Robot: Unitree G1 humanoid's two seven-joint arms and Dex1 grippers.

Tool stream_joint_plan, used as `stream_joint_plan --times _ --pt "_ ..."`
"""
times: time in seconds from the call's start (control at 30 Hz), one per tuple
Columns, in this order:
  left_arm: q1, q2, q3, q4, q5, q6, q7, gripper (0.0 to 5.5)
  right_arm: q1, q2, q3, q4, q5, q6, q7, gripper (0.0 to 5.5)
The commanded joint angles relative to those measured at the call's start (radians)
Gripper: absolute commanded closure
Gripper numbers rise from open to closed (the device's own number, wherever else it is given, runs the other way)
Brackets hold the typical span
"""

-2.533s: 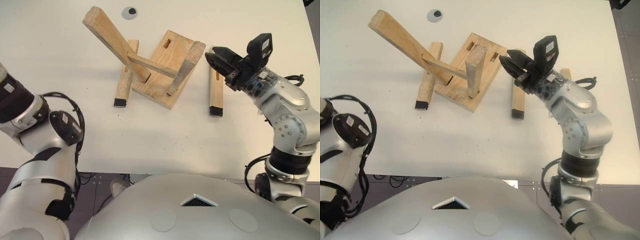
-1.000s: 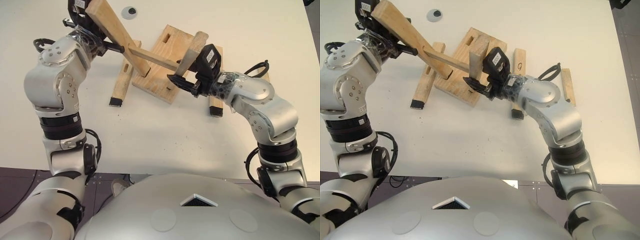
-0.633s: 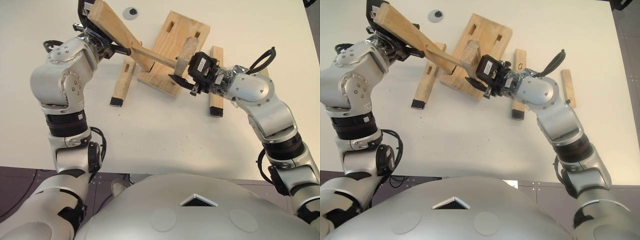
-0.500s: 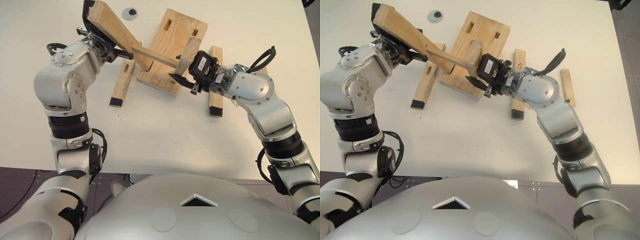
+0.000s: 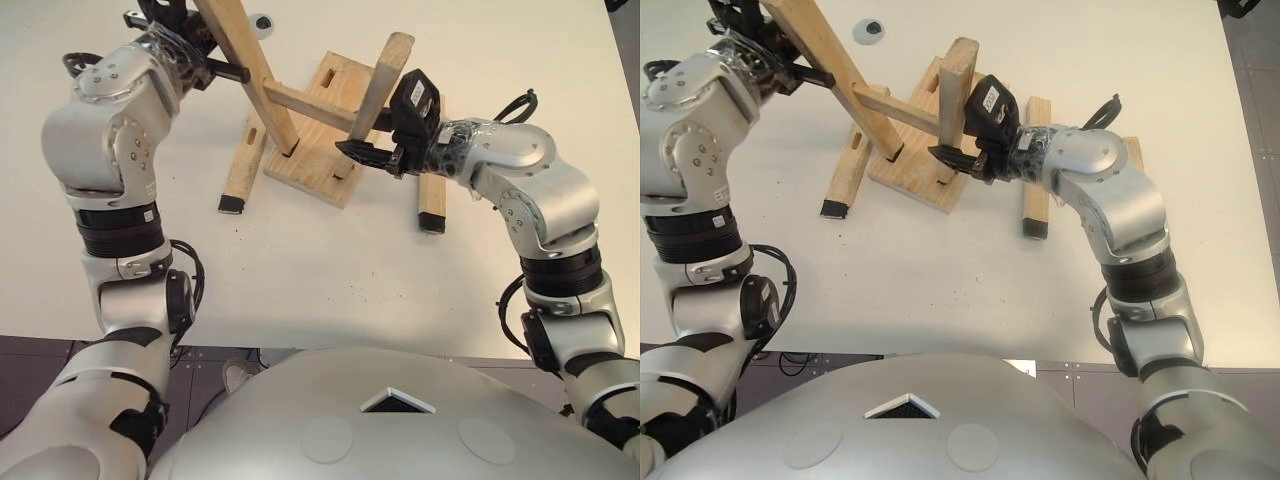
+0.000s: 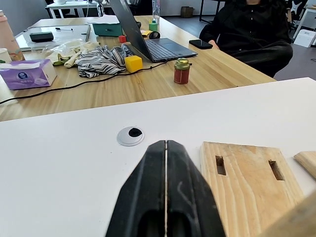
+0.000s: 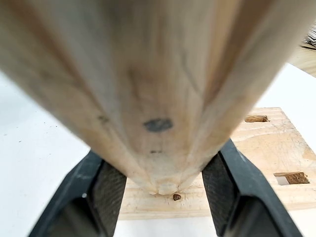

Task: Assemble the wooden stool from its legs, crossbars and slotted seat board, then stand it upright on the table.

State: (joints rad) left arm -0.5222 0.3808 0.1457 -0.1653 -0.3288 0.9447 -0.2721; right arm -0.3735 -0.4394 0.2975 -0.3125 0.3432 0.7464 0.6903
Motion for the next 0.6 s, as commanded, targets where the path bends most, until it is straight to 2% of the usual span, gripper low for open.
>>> stream_joint_plan --times 0.03,0.23,0.43,0.6 --pt "0.063 0.01 0.055 -0.067 -0.006 0.014 0.024 5.5 0.002 0.021 0.038 -0.074 0.021 0.03 0.008 3.46" --pt "0.118 0.018 0.12 -0.151 -0.059 -0.035 -0.025 5.5 -0.004 -0.007 0.057 -0.073 -0.008 0.019 0.009 2.43" --pt "0.074 0.113 0.187 -0.12 -0.134 -0.072 -0.135 5.5 0.018 -0.012 0.067 -0.045 -0.039 0.012 -0.001 2.37" --pt "0.008 0.152 0.259 -0.038 -0.175 -0.069 -0.127 5.5 0.046 -0.025 0.052 -0.083 -0.034 0.009 0.003 2.37"
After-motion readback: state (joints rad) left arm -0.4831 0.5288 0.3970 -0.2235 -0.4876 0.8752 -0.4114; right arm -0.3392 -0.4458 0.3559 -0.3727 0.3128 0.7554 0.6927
